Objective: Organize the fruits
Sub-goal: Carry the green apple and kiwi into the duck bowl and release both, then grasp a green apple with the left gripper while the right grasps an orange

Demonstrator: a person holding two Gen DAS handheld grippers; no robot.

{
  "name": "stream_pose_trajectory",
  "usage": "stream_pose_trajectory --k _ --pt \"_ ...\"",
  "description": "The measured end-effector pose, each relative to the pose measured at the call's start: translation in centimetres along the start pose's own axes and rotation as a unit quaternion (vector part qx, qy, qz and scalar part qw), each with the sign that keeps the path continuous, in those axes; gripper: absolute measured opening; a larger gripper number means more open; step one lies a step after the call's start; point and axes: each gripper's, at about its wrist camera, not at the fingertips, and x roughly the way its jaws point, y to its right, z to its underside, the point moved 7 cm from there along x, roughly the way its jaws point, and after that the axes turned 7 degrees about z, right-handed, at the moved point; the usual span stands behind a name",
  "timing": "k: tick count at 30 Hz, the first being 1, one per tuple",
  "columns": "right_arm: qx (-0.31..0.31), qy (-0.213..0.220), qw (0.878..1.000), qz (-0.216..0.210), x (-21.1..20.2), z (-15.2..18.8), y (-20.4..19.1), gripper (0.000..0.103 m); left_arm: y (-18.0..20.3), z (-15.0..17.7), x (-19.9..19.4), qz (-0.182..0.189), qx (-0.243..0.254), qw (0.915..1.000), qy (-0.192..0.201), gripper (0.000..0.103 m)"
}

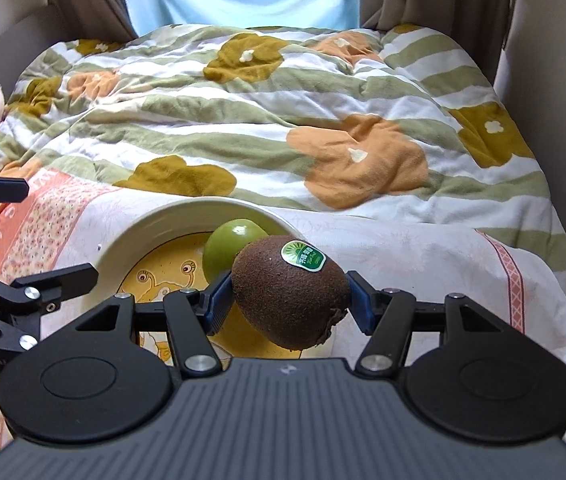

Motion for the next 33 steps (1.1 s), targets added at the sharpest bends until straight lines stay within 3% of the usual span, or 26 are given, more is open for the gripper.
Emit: stream_pose_trajectory --k 12,20,21,23,24,33 --pt "-0.06 -0.001 0.998 -0.009 1.6 2.1 -2.3 0.075 -0.5 2.4 -1.3 -0.014 -0.034 0.9993 -0.011 0.1" --pt "-0.123 0.012 0.992 0.018 2.7 3.2 -3.7 0.075 -1.0 3.2 -1.9 -0.023 -0.042 0.9988 -0.012 0.1" --pt "-0.127 0.015 0.992 0.02 2.8 3.2 -3.8 0.078 -1.0 3.2 -1.9 -0.024 -0.042 0.9987 -0.012 0.1" --pt "-0.134 0.025 0.99 0.027 2.4 3.0 -3.8 0.099 -1.1 3.3 -2.2 -0.026 -0.043 0.9987 -0.011 0.1" --pt "-0.135 0.028 0.99 0.033 2.2 2.9 -3.7 0.103 -1.1 3.4 -2.4 -0.027 -0.044 0.9986 -0.01 0.1" --pt "-0.09 0.041 0.995 0.008 -1.4 2.6 -1.7 0.103 -0.9 3.4 -4.5 -0.036 -0.059 0.9976 0.004 0.1"
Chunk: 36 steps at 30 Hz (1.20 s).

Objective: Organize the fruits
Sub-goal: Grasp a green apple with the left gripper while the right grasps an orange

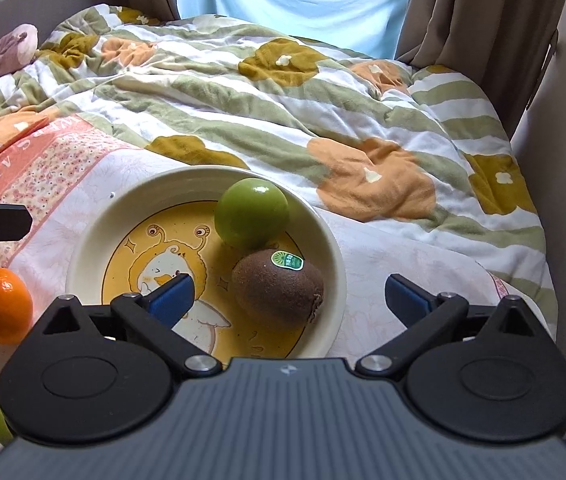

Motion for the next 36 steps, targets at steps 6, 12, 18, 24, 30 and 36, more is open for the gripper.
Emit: stream_pose_trajectory --k 6,12,18,24,30,36 --pt "0.027 0.005 0.999 -0.017 -3.7 0.0 0.9 0.103 0.9 -0.1 -2.6 -0.011 -0.009 0.9997 0.021 0.1" --pt "0.037 0.017 0.999 -0.027 -8.3 0.2 1.5 0.103 2.1 0.4 -6.2 -0.021 -0.028 0.9984 0.045 0.1" --pt "0.056 0.029 0.997 -0.047 -12.4 1.7 1.9 0.103 3.4 1.6 -9.8 -0.033 -0.054 0.9957 0.068 0.1" --pt "0.063 0.035 0.996 -0.047 -15.6 3.9 2.1 0.103 4.9 3.5 -12.6 -0.045 -0.076 0.9928 0.081 0.1" --pt "0.071 0.036 0.995 -0.054 -17.5 6.3 1.9 0.103 6.4 6.1 -13.3 -0.046 -0.096 0.9911 0.08 0.1" --pt "0.084 0.03 0.994 -0.068 -17.2 8.8 1.1 0.103 7.4 9.0 -11.9 -0.039 -0.106 0.9916 0.063 0.1"
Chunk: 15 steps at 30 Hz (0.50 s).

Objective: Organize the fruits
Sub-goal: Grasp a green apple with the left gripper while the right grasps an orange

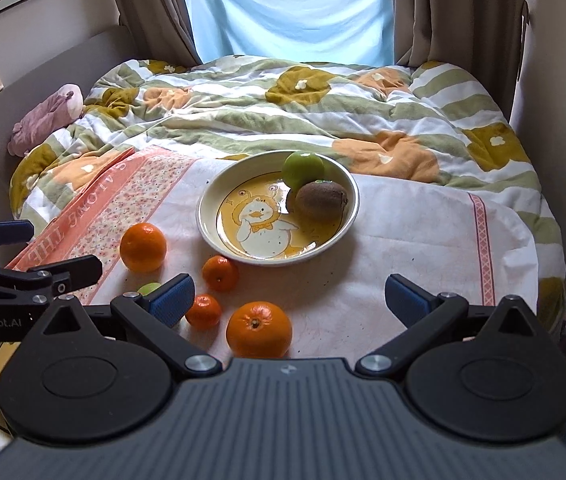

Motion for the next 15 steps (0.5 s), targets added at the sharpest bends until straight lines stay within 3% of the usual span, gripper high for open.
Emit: stream_pose_trajectory --k 8,15 --pt "0.011 -0.016 1.0 -0.006 2.2 2.7 -0.7 0.103 0.0 2.9 3.5 0.023 0.013 0.9991 -0.033 0.098" --pt "0.006 -0.044 0.999 0.01 5.0 3.9 -1.0 0.103 -0.1 4.9 7.4 0.04 0.053 0.9956 -0.067 0.085"
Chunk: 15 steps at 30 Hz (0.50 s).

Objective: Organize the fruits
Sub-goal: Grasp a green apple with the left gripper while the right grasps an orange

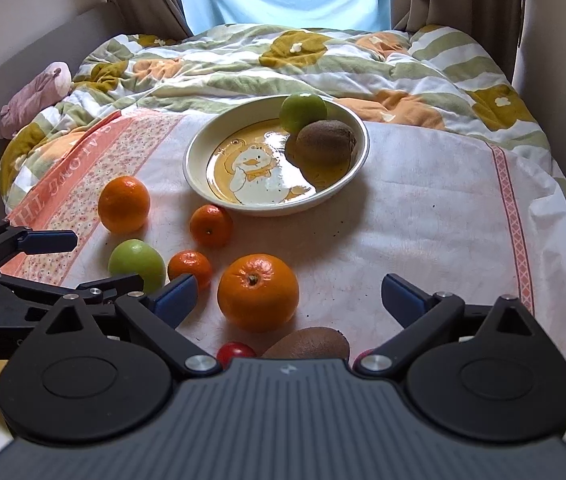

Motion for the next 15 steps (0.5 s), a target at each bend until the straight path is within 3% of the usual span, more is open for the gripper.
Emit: stream_pose_trajectory --k 8,15 --pt "-0.005 -0.025 1.0 0.009 1.8 0.4 -0.7 0.103 -0.3 0.5 2.3 -0.005 0.028 0.9994 -0.017 0.076" --pt "-0.025 -0.036 0.999 0.011 2.9 0.4 -1.4 0.103 0.4 0.8 3.7 0.009 0.038 0.9988 -0.029 0.06"
